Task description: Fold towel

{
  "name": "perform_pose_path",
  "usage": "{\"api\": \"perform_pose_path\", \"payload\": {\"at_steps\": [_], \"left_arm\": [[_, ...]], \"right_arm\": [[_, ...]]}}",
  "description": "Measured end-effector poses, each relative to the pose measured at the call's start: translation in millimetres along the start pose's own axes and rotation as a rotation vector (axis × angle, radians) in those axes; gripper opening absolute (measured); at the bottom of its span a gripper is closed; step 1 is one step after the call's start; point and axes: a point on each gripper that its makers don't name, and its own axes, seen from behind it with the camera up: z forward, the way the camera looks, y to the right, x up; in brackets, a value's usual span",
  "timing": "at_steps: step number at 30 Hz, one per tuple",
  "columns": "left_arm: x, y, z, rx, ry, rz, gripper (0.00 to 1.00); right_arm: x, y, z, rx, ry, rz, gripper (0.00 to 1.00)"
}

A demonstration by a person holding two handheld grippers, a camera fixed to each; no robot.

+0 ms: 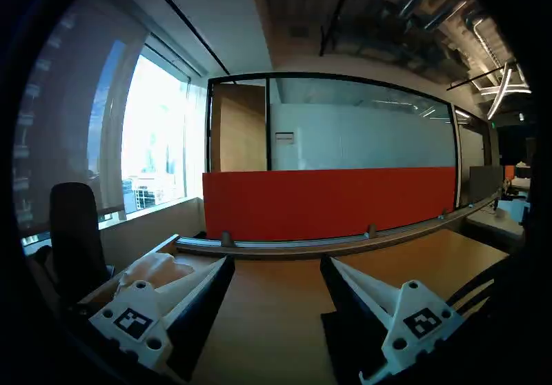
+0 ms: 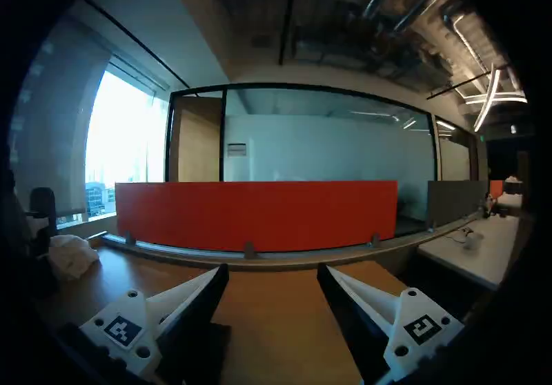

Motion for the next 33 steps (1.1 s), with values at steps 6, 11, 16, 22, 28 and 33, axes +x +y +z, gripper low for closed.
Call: {"api": "perform_pose_path", "payload": {"at_steps": [6, 11, 16, 22, 28, 33], "left_arm": [[4, 10.3, -1.7, -0.040, -0.030, 0.016, 0.92], [4, 23.4, -4.1, -0.096, -0.069, 0.035, 0.92], [2, 33.7, -7.8, -0.141, -0.103, 0.056, 0.92], [0, 43.3, -11.8, -0.188, -0.135, 0.077, 0.92], [-9, 53.1, -14.5, -0.232, -0.167, 0.099, 0.92], [-23, 60.3, -18.4, -0.267, -0.198, 0.117, 0.92]], "right_arm": [[-3, -5, -3.1, 0.031, -0.023, -0.040, 0.99], [-5, -19, -7.0, 0.102, -0.066, -0.089, 0.99], [-8, -38, -12.1, 0.189, -0.111, -0.133, 0.99], [-8, -51, -14.6, 0.260, -0.148, -0.150, 1.00], [-12, -63, -17.6, 0.319, -0.171, -0.170, 1.00], [-23, -75, -20.4, 0.375, -0.205, -0.200, 0.99]]}}
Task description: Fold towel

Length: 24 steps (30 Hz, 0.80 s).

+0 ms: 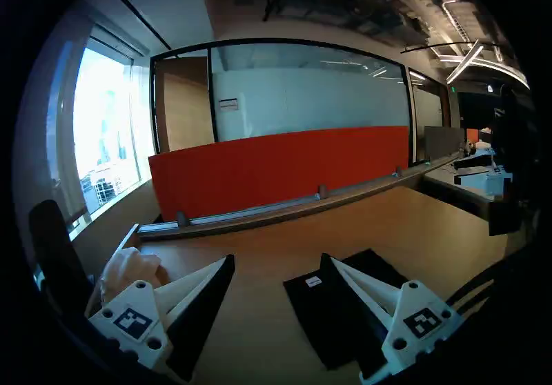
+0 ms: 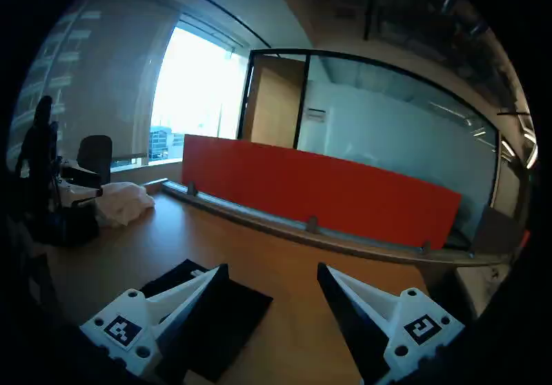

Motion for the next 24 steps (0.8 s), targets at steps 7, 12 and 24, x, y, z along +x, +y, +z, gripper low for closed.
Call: {"api": "perform_pose_path", "payload": {"at_steps": [7, 12, 24], "left_arm": [[-22, 9.0, 3.1, -0.036, -0.043, 0.007, 0.92], [-40, 13.3, 6.7, -0.050, -0.069, 0.025, 0.92], [-97, 39.9, 19.4, -0.127, -0.159, 0.056, 0.92]], "right_arm": [[-21, -20, 8.3, 0.061, -0.052, -0.040, 1.00], [-39, -28, 15.0, 0.080, -0.087, -0.050, 1.00], [-93, -52, 22.6, 0.154, -0.169, -0.054, 1.00]]}}
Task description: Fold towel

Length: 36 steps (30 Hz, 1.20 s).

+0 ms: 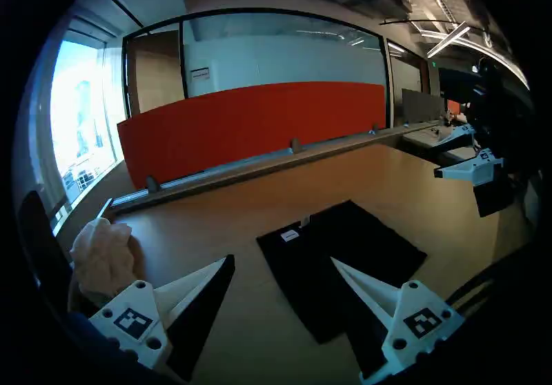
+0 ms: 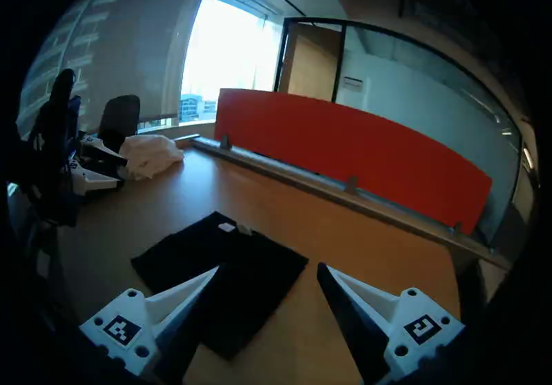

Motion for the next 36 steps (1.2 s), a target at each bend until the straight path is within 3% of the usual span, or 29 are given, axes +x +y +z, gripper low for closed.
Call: {"api": "perform_pose_path", "payload": {"at_steps": [8, 15, 23, 36], "left_arm": [[-36, 17.4, 14.3, -0.043, -0.070, 0.023, 0.92], [-74, 26.7, 26.5, -0.077, -0.148, 0.012, 0.92], [-112, 37.1, 38.4, -0.116, -0.233, 0.037, 0.92], [-155, 58.7, 48.2, -0.190, -0.348, 0.051, 0.92]], "right_arm": [[-36, -12, 12.9, 0.035, -0.061, 0.006, 1.00], [-66, -23, 23.5, 0.069, -0.113, 0.000, 1.00], [-106, -37, 33.7, 0.110, -0.195, -0.011, 1.00], [-162, -59, 39.0, 0.173, -0.315, -0.023, 1.00]]}}
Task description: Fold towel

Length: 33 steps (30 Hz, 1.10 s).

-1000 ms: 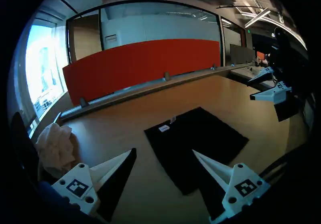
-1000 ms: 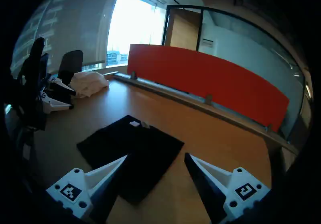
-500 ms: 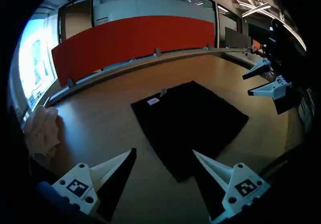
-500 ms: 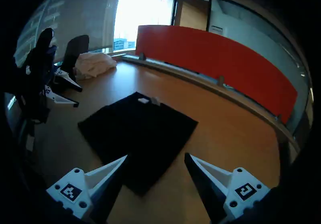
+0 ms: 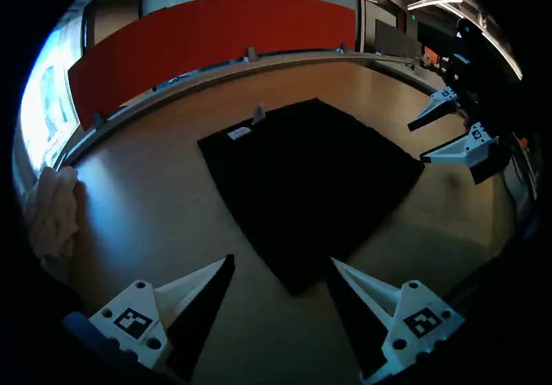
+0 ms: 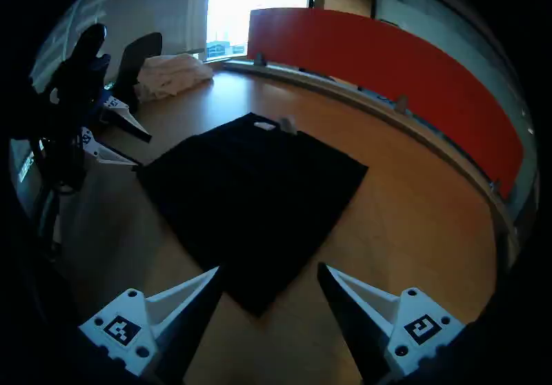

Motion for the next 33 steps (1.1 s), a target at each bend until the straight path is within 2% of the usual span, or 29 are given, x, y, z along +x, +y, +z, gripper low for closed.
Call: {"api": "perform_pose_path", "payload": {"at_steps": [11, 23, 27, 31, 33], "left_arm": [[-17, 13.0, 8.6, -0.049, -0.065, 0.023, 0.92], [-22, 15.8, 12.6, -0.060, -0.101, 0.031, 0.90], [-22, 17.8, 12.6, -0.068, -0.107, 0.033, 0.88], [-22, 19.8, 12.9, -0.074, -0.117, 0.029, 0.77], [-22, 20.8, 13.3, -0.076, -0.122, 0.024, 0.76]], "right_arm": [[-21, -5, 4.3, 0.033, -0.060, 0.014, 0.96], [-29, -10, 1.6, 0.065, -0.091, 0.008, 0.84], [-34, -12, 0.9, 0.083, -0.108, 0.003, 0.79], [-36, -14, 0.9, 0.092, -0.114, 0.007, 0.71], [-37, -13, 1.0, 0.093, -0.114, 0.011, 0.69]]}}
